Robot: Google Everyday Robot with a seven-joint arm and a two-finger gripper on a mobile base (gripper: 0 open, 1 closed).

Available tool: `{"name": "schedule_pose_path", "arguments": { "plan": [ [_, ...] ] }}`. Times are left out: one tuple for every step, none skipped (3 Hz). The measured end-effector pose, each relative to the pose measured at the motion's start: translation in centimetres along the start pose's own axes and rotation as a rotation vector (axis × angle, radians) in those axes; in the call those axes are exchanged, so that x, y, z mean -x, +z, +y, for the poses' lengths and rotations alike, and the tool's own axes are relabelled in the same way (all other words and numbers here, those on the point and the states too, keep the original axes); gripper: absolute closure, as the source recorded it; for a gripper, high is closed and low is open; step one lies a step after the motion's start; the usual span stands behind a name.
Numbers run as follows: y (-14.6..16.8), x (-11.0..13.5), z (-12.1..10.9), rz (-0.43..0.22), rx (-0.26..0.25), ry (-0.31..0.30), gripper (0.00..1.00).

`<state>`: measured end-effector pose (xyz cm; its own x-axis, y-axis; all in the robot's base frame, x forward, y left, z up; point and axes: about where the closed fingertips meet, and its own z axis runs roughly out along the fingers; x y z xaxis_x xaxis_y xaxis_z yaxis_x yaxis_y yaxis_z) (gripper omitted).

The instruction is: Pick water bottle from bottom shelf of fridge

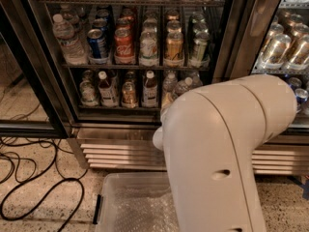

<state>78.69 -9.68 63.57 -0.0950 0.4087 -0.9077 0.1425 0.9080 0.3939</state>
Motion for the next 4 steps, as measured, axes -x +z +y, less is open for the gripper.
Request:
{"name": "schedule_pose_path", "arguments": {
  "plan": [
    [-2.3, -1.4, -1.5, 0.091, -0.079, 0.09, 1.0],
    [-2.4, -1.7, -1.8, 0.103, -0.097, 0.102, 1.0],
    [-4.8, -2.2, -2.9, 0.132, -0.128, 0.178, 1.0],
    [-8.5, -3.5, -3.8, 0.203, -0.171, 0.285, 1.0]
  ]
}}
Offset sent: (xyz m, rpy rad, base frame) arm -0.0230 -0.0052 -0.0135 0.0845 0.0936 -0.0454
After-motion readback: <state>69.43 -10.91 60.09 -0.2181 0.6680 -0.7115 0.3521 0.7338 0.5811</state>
